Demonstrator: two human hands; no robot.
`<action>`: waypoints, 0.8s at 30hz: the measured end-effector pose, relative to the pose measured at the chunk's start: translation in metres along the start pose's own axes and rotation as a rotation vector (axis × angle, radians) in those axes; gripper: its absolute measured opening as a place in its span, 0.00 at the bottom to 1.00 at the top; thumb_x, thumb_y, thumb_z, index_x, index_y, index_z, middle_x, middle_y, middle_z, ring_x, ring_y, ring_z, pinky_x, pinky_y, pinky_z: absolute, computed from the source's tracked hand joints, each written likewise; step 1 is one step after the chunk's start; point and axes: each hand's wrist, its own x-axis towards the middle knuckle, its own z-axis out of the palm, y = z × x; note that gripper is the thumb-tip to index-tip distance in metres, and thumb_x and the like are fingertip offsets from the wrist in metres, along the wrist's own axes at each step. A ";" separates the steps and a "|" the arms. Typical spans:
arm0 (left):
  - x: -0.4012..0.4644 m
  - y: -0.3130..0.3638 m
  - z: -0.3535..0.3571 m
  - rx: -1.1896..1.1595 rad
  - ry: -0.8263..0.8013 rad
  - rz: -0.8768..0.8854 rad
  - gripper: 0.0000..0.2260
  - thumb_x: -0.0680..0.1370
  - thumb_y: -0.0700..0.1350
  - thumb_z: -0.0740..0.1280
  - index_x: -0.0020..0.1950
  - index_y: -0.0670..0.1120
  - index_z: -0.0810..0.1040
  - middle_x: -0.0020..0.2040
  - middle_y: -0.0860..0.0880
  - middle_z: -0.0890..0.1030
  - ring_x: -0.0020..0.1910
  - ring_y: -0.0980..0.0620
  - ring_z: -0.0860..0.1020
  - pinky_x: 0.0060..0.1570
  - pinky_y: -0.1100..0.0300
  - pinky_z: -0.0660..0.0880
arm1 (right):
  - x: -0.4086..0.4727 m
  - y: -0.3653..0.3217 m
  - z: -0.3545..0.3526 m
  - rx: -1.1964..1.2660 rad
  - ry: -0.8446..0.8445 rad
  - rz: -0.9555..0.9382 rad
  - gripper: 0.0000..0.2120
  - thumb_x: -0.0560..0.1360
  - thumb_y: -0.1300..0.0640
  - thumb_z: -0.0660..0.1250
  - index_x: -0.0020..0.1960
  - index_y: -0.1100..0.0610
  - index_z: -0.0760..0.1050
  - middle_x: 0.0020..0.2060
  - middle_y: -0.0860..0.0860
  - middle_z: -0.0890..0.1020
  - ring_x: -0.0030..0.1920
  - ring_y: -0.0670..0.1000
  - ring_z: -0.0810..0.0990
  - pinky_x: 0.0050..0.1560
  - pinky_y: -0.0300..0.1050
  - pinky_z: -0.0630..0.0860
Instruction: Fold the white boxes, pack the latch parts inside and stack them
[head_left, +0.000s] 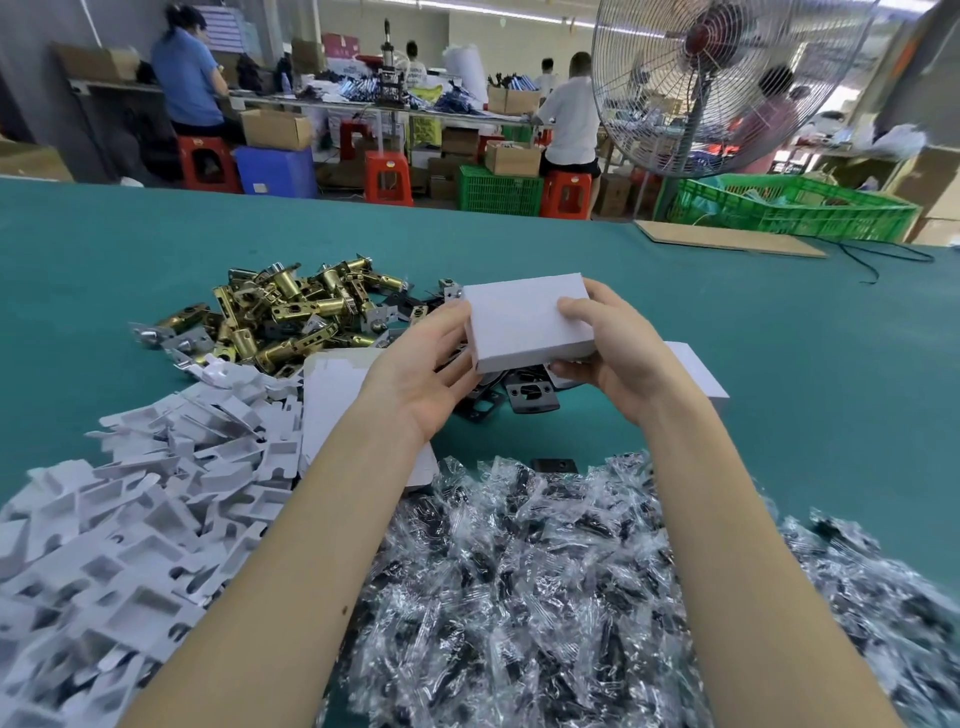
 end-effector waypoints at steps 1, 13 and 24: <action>0.000 0.000 0.000 -0.003 -0.014 0.005 0.09 0.79 0.44 0.73 0.58 0.47 0.82 0.48 0.50 0.88 0.49 0.52 0.85 0.42 0.60 0.83 | 0.000 0.001 -0.002 0.031 0.019 0.024 0.12 0.82 0.56 0.61 0.64 0.51 0.76 0.53 0.51 0.79 0.45 0.51 0.78 0.31 0.39 0.77; -0.006 -0.002 0.005 -0.012 -0.210 -0.005 0.08 0.78 0.37 0.71 0.57 0.40 0.83 0.51 0.44 0.87 0.48 0.49 0.87 0.40 0.64 0.82 | -0.003 0.007 -0.017 0.185 0.050 0.206 0.11 0.83 0.53 0.62 0.62 0.57 0.75 0.35 0.51 0.80 0.25 0.45 0.77 0.18 0.34 0.63; -0.006 -0.003 0.004 -0.007 -0.153 0.013 0.09 0.78 0.37 0.72 0.58 0.40 0.83 0.50 0.43 0.87 0.46 0.50 0.87 0.39 0.64 0.82 | -0.004 0.007 -0.016 0.157 0.057 0.120 0.08 0.84 0.53 0.62 0.51 0.51 0.79 0.32 0.46 0.84 0.29 0.43 0.81 0.20 0.35 0.65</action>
